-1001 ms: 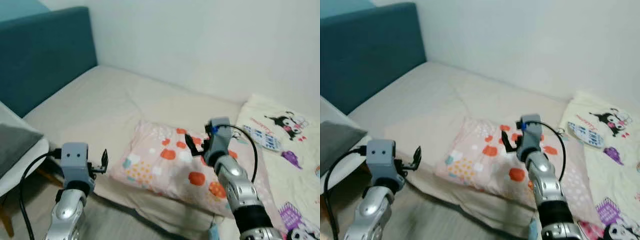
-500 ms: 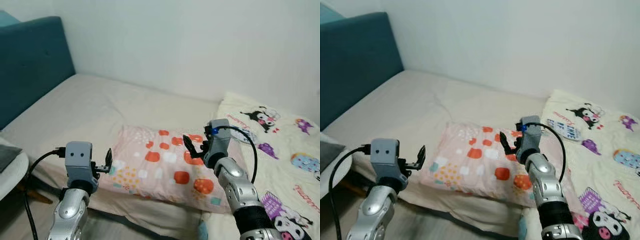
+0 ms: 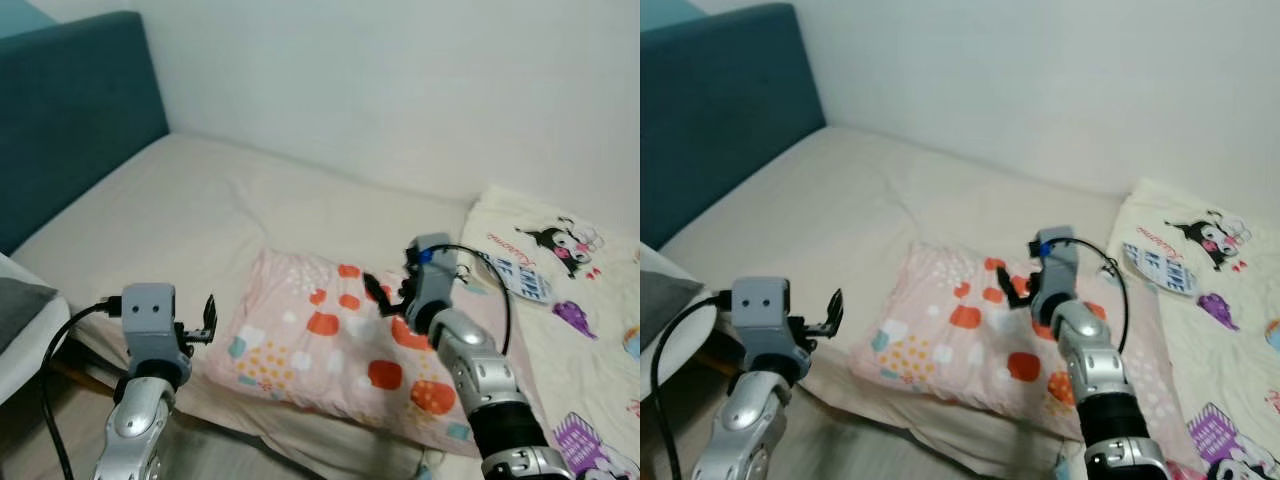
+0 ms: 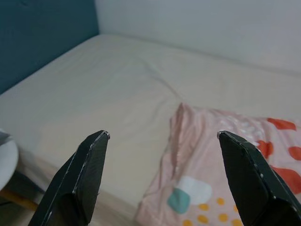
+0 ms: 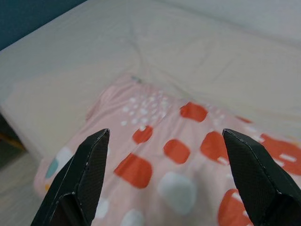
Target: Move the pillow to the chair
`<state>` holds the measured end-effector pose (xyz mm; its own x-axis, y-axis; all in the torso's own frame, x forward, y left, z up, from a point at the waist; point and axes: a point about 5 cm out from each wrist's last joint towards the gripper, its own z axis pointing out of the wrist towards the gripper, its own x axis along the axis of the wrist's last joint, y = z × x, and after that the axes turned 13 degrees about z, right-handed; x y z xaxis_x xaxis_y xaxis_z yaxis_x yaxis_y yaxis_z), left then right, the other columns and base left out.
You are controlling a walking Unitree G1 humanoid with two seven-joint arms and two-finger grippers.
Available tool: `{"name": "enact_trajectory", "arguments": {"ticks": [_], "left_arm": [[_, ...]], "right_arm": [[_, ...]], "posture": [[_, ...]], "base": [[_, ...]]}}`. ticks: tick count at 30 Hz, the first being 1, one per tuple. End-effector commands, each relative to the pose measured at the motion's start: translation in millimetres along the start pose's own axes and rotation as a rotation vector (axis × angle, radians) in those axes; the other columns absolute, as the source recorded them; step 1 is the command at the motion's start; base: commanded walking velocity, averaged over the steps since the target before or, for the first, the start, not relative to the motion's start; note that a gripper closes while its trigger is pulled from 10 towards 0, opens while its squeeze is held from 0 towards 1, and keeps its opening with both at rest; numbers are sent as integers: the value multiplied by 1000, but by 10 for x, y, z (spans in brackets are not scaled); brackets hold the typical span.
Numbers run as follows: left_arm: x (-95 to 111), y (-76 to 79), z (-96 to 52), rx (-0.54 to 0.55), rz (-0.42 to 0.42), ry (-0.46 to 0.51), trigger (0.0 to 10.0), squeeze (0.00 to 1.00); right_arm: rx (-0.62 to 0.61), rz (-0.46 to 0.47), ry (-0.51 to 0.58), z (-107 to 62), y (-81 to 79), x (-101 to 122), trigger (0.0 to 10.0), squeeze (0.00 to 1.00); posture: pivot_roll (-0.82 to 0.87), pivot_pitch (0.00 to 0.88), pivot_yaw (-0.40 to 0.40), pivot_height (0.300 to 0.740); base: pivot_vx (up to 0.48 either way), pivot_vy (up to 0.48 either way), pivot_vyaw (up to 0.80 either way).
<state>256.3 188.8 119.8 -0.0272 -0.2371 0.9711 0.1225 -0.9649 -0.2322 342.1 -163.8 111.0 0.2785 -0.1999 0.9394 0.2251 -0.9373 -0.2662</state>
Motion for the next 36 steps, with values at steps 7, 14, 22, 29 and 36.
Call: {"name": "enact_trajectory", "arguments": {"ticks": [7,14,22,29,36], "left_arm": [[14,-30,5,-8,16,9,10000,0],[108,-44,31,-61,147,81,10000,0],[118,-115,59,-60,228,98,10000,0],[131,-151,65,-57,264,110,10000,0],[165,-184,60,-57,285,131,10000,0]], "right_arm": [[-91,149,-57,-27,173,-99,10000,0],[-169,351,-66,-39,289,-199,10000,0],[-197,431,-52,-32,338,-220,10000,0],[-249,578,-50,-44,401,-315,10000,0],[-342,758,-71,-37,440,-403,10000,0]], "posture": [[66,0,-49,670],[68,0,-50,645],[67,0,-51,620],[70,0,-49,600],[75,0,-49,570]], "base": [[0,0,0],[0,0,0],[0,0,0],[0,0,0],[0,0,0]]}}
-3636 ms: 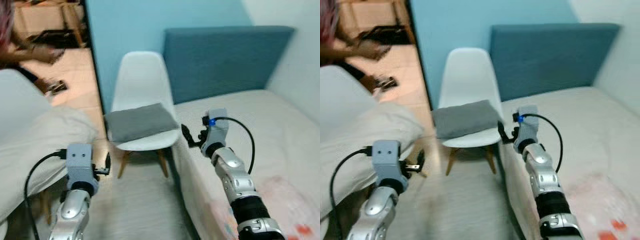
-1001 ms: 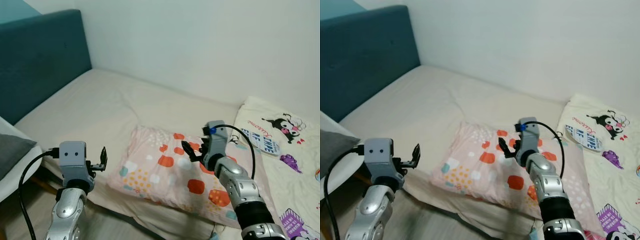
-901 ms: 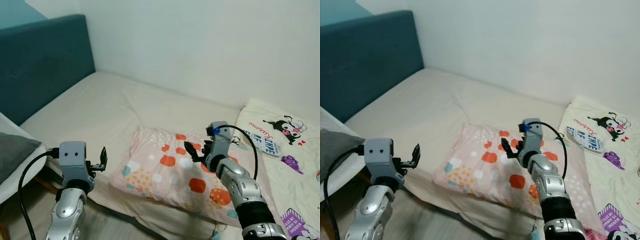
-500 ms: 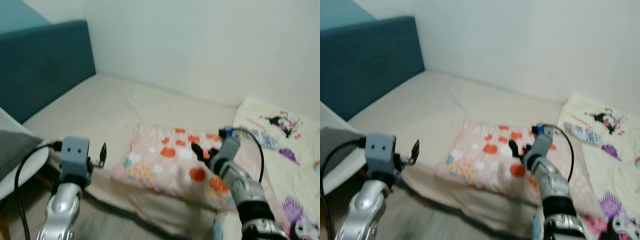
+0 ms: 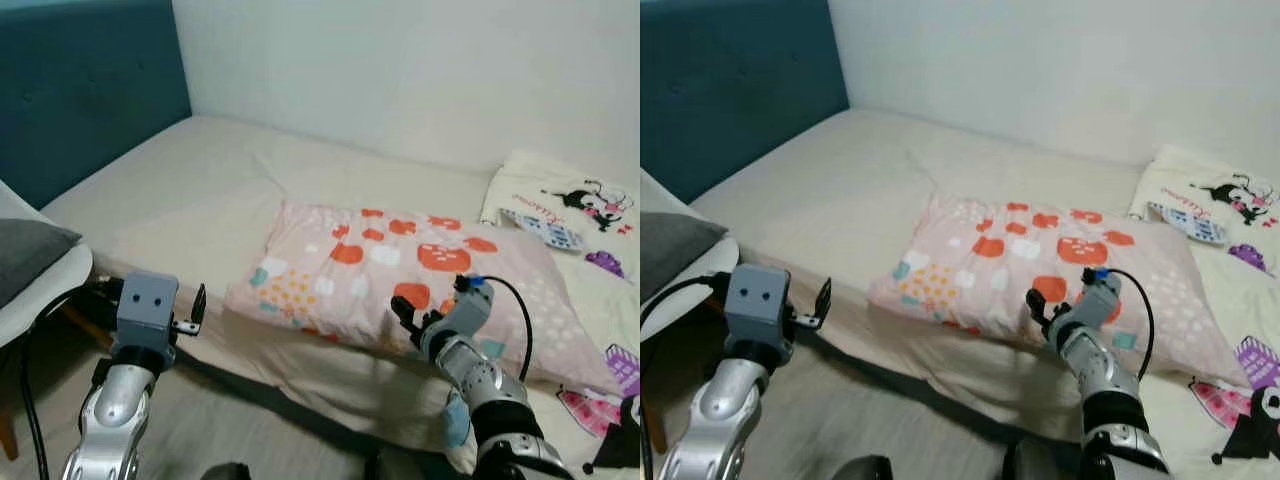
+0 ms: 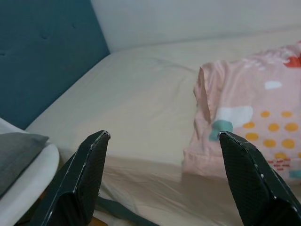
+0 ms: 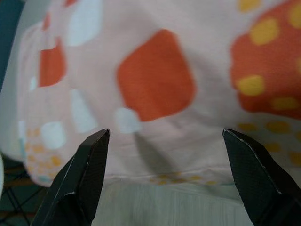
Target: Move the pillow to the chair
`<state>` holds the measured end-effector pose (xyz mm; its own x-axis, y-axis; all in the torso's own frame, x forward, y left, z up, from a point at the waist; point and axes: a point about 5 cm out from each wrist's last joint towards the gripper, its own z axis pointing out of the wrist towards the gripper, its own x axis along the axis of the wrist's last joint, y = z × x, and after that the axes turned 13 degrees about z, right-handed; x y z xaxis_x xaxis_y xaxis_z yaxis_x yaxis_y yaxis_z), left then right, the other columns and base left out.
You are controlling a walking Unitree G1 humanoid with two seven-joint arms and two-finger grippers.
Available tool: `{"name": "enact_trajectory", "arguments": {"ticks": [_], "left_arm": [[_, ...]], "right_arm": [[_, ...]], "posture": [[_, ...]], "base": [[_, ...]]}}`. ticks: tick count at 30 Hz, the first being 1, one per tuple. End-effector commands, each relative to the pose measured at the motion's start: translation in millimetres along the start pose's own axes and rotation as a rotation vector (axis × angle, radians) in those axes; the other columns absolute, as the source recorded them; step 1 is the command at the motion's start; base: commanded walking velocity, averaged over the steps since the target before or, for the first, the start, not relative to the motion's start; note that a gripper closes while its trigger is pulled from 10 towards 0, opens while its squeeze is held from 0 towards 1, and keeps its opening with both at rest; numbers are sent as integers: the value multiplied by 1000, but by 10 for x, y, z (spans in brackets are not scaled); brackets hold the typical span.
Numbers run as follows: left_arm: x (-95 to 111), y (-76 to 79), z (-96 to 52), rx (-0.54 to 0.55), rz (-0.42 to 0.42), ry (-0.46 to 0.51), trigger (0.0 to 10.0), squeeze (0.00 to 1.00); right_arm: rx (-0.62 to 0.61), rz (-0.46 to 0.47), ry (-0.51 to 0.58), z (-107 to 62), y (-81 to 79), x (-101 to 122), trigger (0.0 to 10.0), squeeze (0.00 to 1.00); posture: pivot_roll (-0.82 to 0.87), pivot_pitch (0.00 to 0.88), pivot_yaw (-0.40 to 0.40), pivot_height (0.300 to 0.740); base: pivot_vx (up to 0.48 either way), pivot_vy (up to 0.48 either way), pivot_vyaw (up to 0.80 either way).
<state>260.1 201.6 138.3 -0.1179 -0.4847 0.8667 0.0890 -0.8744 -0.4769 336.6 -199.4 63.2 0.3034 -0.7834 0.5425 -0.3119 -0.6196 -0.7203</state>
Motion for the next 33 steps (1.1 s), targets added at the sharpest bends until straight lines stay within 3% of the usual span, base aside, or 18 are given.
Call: {"name": "enact_trajectory", "arguments": {"ticks": [1,11,15,16,18,23,33], "left_arm": [[10,-25,-3,-5,29,13,10000,0],[26,-23,-9,-10,40,20,10000,0],[42,-42,-3,-10,47,27,10000,0],[51,-63,-2,-9,56,34,10000,0],[55,-76,-4,-7,62,36,10000,0],[62,-101,-4,1,72,39,10000,0],[67,-122,-5,-1,83,42,10000,0]], "right_arm": [[-49,55,-11,13,24,-23,10000,0],[-149,94,-68,15,216,-165,10000,0],[-92,118,-85,38,142,-215,10000,0],[-16,170,-85,66,18,-229,10000,0],[22,197,-77,77,-36,-224,10000,0],[142,220,-21,89,-135,-123,10000,0],[65,223,40,115,-60,-37,10000,0]], "posture": [[77,0,-48,565],[82,0,-48,535],[87,0,-47,525],[93,0,-46,515],[95,0,-45,505],[103,0,-42,500],[116,0,-36,500]], "base": [[0,0,0],[0,0,0],[0,0,0],[0,0,0],[0,0,0],[0,0,0],[0,0,0]]}}
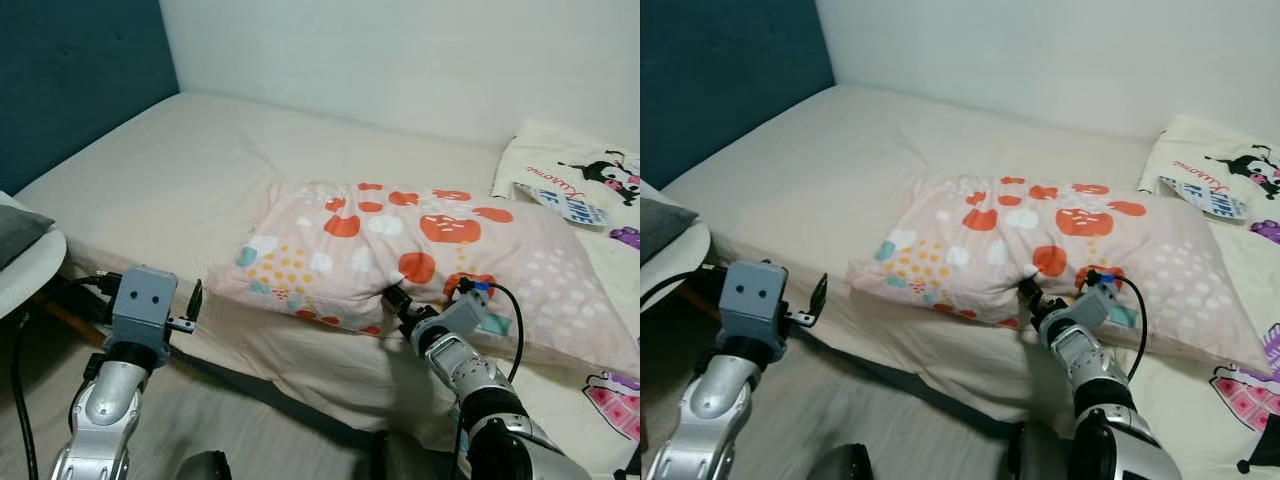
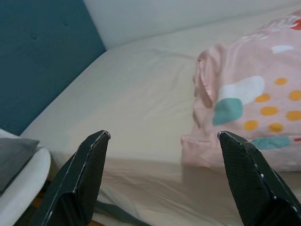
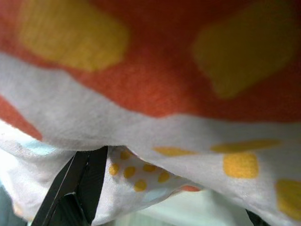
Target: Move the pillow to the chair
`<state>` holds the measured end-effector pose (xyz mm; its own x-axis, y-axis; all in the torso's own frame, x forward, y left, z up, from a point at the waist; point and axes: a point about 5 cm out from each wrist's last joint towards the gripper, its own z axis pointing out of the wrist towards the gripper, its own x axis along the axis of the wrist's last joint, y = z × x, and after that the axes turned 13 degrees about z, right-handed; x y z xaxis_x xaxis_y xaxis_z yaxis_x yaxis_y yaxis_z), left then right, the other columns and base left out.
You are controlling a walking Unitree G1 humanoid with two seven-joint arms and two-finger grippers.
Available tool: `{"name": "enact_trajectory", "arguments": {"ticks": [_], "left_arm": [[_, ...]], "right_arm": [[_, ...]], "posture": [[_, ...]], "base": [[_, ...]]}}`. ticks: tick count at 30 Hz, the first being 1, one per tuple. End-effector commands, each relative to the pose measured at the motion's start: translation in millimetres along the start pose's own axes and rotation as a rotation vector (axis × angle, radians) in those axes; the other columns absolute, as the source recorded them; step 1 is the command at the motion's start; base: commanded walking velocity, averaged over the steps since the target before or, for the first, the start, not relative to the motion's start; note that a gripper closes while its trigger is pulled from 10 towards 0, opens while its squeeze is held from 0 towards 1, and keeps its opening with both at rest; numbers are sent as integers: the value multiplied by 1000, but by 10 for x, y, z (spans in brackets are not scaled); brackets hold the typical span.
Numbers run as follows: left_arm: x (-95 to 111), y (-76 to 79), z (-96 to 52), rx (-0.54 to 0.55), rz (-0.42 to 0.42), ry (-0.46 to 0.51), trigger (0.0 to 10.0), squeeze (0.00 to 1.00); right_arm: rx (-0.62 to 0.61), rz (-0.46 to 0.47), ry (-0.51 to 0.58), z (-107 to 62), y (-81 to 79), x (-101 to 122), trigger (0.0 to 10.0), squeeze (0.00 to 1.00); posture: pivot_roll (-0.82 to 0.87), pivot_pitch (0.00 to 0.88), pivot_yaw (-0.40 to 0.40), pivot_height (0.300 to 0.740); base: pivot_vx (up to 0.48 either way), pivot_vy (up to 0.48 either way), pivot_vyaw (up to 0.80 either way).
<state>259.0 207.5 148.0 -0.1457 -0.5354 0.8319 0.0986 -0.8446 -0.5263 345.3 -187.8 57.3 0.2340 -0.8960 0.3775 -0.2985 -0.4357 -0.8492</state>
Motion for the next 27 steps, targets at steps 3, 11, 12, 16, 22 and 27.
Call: {"name": "enact_trajectory", "arguments": {"ticks": [3,11,12,16,22,27], "left_arm": [[26,-27,-6,-5,27,14,10000,0],[95,-16,39,-9,37,43,10000,0],[102,-15,43,-8,37,45,10000,0],[118,-7,35,-9,36,50,10000,0],[123,9,22,-15,36,50,10000,0],[108,-71,57,-3,56,51,10000,0]], "right_arm": [[24,48,49,23,-72,77,10000,0],[237,53,84,82,-429,147,0,0],[249,30,96,84,-454,167,0,0],[246,20,149,82,-483,247,0,0],[251,2,179,77,-507,315,0,0],[269,-32,204,67,-551,398,0,0]], "posture": [[121,0,-29,500],[131,0,-30,500],[130,0,-31,500],[125,0,-30,500],[122,0,-29,500],[112,0,-32,500]], "base": [[0,0,0],[0,0,0],[0,0,0],[0,0,0],[0,0,0],[0,0,0]]}}
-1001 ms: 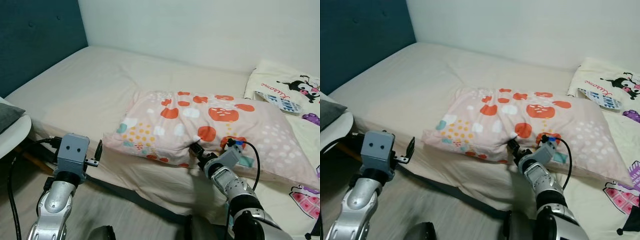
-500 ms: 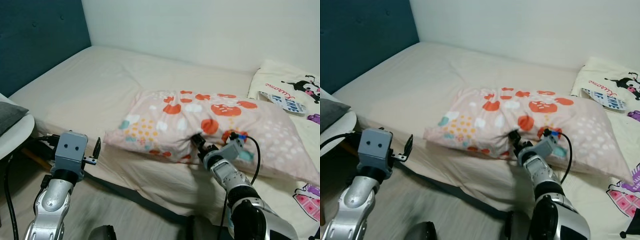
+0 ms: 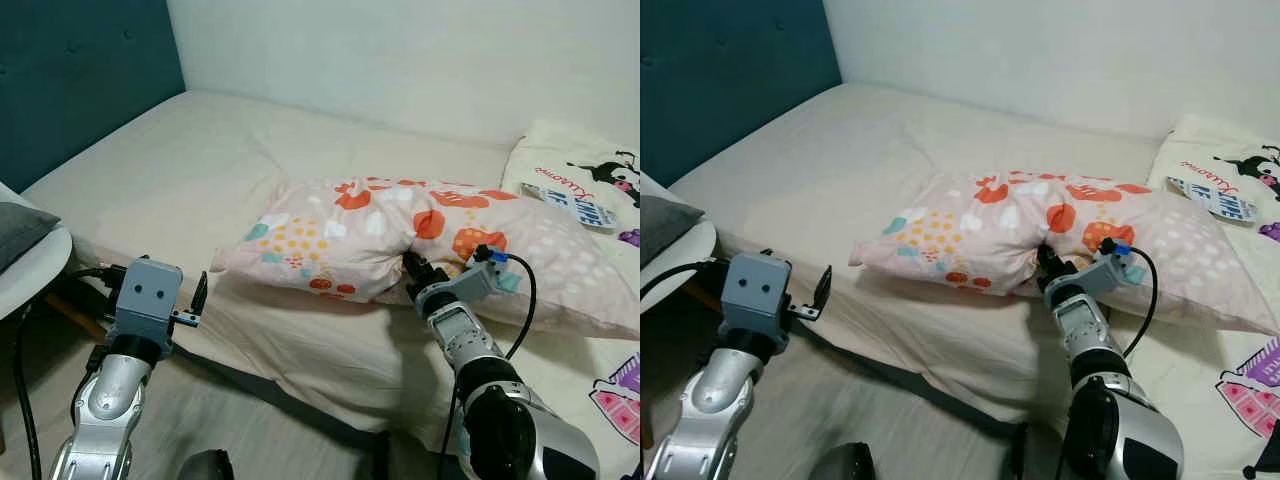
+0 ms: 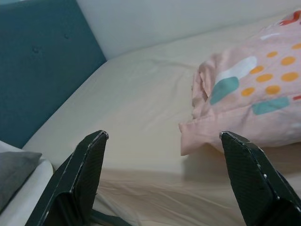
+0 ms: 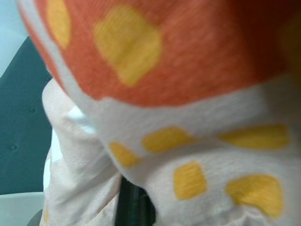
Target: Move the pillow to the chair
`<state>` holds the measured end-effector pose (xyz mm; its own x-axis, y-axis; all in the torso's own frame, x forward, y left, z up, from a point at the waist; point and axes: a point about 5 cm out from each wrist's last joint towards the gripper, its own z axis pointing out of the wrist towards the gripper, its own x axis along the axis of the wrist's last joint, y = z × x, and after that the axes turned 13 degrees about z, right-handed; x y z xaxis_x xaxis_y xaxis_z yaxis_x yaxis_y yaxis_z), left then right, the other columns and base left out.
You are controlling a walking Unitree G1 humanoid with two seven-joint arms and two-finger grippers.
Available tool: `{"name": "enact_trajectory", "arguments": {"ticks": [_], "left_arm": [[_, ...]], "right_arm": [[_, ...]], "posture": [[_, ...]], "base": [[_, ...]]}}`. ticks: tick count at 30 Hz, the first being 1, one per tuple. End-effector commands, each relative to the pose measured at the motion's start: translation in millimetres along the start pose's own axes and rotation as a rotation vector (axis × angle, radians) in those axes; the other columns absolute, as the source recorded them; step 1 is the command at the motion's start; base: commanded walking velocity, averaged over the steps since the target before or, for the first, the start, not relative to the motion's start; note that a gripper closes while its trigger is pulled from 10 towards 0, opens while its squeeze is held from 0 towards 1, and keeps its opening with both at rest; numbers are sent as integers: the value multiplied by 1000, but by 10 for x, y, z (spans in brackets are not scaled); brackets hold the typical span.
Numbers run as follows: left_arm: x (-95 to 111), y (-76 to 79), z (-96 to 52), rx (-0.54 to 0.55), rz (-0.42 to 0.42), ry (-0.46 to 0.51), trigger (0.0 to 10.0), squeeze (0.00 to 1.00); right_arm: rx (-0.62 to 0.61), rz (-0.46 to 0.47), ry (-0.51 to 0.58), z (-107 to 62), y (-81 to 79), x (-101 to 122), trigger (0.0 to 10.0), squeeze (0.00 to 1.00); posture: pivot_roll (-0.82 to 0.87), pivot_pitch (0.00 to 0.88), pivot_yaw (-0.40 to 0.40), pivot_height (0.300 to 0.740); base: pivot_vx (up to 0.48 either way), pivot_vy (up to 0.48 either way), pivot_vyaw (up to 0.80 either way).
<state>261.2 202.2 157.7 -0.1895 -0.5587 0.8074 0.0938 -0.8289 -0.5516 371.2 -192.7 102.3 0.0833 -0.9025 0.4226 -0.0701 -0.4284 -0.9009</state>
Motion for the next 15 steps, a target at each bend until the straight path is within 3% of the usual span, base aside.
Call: {"name": "enact_trajectory", "arguments": {"ticks": [1,3,5,7,11,13,14,15], "left_arm": [[-2,-76,26,8,29,3,10000,0],[-1,-79,31,9,30,4,10000,0],[18,-76,49,14,26,10,10000,0],[39,-72,69,20,11,16,10000,0],[47,-73,83,28,-6,14,10000,0],[64,-78,137,67,-83,-10,10000,0],[64,-78,137,67,-83,-10,10000,0],[86,-73,156,73,-97,-11,10000,0]], "right_arm": [[36,-35,50,46,-115,140,0,0],[37,-44,55,49,-120,152,0,0],[109,-211,1,89,-267,114,0,0],[263,-314,-70,137,-531,44,0,0],[370,-300,-96,149,-705,23,0,0],[604,-190,-176,93,-1076,6,0,0],[604,-190,-176,93,-1076,6,0,0],[655,-165,-186,64,-1178,11,0,0]], "posture": [[112,0,-32,500],[111,0,-33,500],[111,0,-36,500],[109,0,-39,500],[104,0,-41,500],[95,0,-45,510],[95,0,-45,510],[91,0,-44,515]], "base": [[0,0,0],[0,0,0],[0,0,0],[0,0,0],[0,0,0],[0,0,0],[0,0,0],[0,0,0]]}}
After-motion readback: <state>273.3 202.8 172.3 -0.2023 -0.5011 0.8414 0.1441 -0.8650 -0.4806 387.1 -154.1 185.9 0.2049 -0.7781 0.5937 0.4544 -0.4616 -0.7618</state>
